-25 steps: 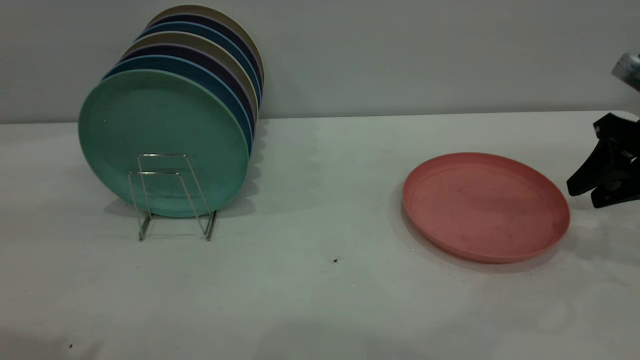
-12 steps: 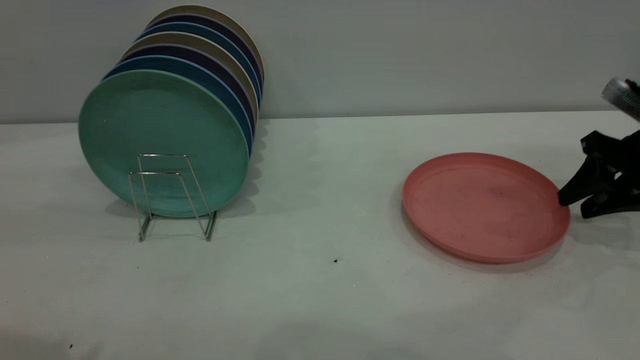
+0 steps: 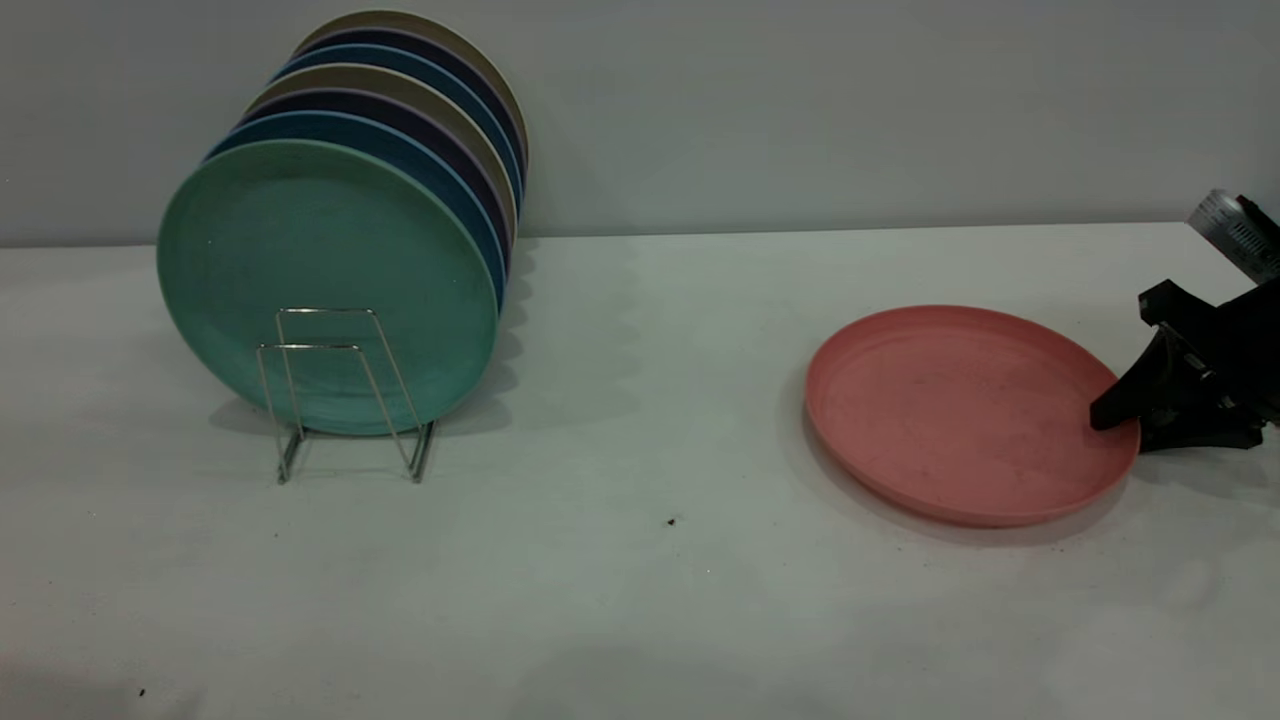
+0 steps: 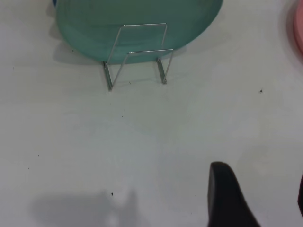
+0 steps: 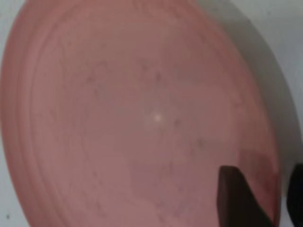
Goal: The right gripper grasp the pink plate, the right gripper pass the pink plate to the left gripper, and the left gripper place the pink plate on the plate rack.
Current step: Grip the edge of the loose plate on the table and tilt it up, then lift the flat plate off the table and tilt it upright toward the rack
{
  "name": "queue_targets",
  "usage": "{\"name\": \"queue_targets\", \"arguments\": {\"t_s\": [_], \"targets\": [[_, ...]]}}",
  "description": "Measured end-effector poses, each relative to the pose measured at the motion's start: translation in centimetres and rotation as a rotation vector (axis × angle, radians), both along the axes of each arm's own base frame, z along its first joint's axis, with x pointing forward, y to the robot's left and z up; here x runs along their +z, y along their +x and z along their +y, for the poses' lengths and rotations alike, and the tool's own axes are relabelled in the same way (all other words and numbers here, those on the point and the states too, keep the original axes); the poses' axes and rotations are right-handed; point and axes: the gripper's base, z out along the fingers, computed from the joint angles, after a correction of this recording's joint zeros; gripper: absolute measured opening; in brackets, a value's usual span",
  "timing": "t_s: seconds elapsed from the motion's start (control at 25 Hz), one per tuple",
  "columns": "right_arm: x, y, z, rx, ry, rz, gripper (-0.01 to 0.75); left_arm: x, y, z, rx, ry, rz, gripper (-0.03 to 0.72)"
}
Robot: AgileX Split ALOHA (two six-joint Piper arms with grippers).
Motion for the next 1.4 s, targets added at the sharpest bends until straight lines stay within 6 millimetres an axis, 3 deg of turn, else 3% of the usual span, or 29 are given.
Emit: {"name": "queue_targets", "arguments": {"t_s": [0.2,0.28,0.48,0.68,0.88,1.08,1.4], "targets": [[-0.3,-0.1,0.0,0.000,0.002,0.007,0.072,0.0,0.0,0.0,0.000,0.000,0.000,0.393],[-0.4,-0.2,0.1,0.005,0.014,0.012,0.024,0.0,0.0,0.0,0.000,0.000,0.000,0.393],[0.4,-0.6,1.0,0.096,0.103,0.015,0.017,-0.1,-0.2,-0.2,-0.007,-0.024,0.032,0.393],[3.2,-1.0,2.6,0.275,0.171,-0.033,0.017,0.0,-0.5,-0.8,-0.037,-0.088,0.053,0.380],[3.9,-1.1,6.5,0.426,0.156,-0.038,0.017,-0.4,0.3,-1.7,-0.122,-0.151,0.050,0.358],[3.7,-1.4,11.3,0.554,0.130,-0.053,0.017,-2.8,2.7,-2.4,-0.155,-0.202,0.127,0.352],[4.0,-1.3,12.6,0.562,0.162,-0.076,0.017,-7.9,6.9,-3.1,-0.146,-0.269,0.194,0.352]]}}
